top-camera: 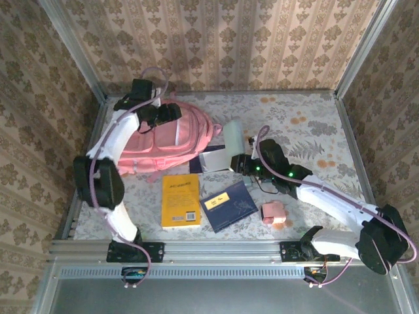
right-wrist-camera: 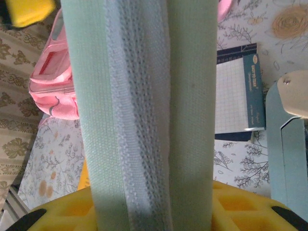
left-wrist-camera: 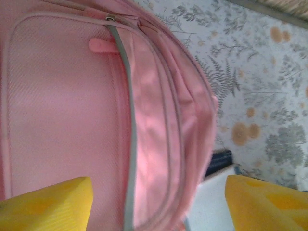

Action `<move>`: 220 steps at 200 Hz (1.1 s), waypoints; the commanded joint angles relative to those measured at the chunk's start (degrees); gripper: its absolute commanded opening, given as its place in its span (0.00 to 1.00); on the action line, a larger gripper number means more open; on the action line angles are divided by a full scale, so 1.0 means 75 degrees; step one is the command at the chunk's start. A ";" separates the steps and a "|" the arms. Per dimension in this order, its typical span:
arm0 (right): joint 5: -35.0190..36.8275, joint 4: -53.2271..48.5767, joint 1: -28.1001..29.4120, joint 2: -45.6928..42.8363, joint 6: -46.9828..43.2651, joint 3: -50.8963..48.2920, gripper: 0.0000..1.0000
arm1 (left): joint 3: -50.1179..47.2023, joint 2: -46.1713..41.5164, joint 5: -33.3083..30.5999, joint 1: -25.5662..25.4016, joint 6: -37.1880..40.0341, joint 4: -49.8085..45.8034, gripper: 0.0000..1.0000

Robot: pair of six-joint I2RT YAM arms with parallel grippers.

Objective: Pack books, pencil case, and school supplies into a backpack

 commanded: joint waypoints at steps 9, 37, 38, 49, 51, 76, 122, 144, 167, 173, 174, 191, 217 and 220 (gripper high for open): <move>0.0089 -0.0207 -0.0248 -0.0203 -0.0350 -0.0153 0.42 | 0.0815 0.0985 0.1592 0.0250 0.0527 0.0370 0.66; -0.0036 -0.0181 -0.0424 -0.0177 -0.0393 -0.0239 0.42 | 0.1598 0.1889 0.2072 0.0266 0.0496 0.0181 0.60; -0.0041 -0.0182 -0.0433 -0.0177 -0.0390 -0.0236 0.42 | 0.1614 0.1915 0.2072 0.0266 0.0496 0.0163 0.59; -0.0087 -0.0148 -0.0509 -0.0165 -0.0390 -0.0257 0.42 | 0.1717 0.2100 0.2073 0.0277 0.0420 0.0119 0.59; -0.0092 -0.0140 -0.0521 -0.0165 -0.0405 -0.0266 0.42 | 0.1713 0.2128 0.2073 0.0277 0.0401 0.0130 0.59; -0.0201 -0.0079 -0.0684 -0.0082 -0.0406 -0.0272 0.42 | 0.1477 0.2234 0.2119 0.0283 0.0163 0.0459 0.57; -0.0356 0.0080 -0.0782 0.0199 -0.0389 -0.0192 0.43 | 0.0908 0.2161 0.2584 0.0162 -0.0111 0.0861 0.50; -0.0419 0.0161 -0.0788 0.0325 -0.0329 -0.0152 0.43 | 0.0544 0.2063 0.2488 0.0108 -0.0130 0.0964 0.49; -0.0475 0.0192 -0.0783 0.0371 -0.0293 -0.0148 0.44 | 0.0398 0.2014 0.2216 0.0126 -0.0082 0.0852 0.46; -0.0484 0.0201 -0.0782 0.0374 -0.0290 -0.0152 0.44 | 0.0376 0.2002 0.2217 0.0125 -0.0078 0.0857 0.45; -0.0482 0.0202 -0.0782 0.0374 -0.0292 -0.0152 0.44 | 0.0370 0.2002 0.2221 0.0125 -0.0078 0.0859 0.45; -0.0494 0.0226 -0.0783 0.0386 -0.0282 -0.0187 0.44 | 0.0391 0.2017 0.2218 0.0082 -0.0100 0.0887 0.36; -0.0559 0.0238 -0.0783 0.0433 -0.0282 -0.0165 0.44 | 0.0953 0.2153 0.1927 -0.0015 0.0199 0.0272 0.11; -0.0568 0.0238 -0.0783 0.0442 -0.0282 -0.0146 0.45 | 0.1020 0.2137 0.1870 -0.0014 0.0236 0.0191 0.08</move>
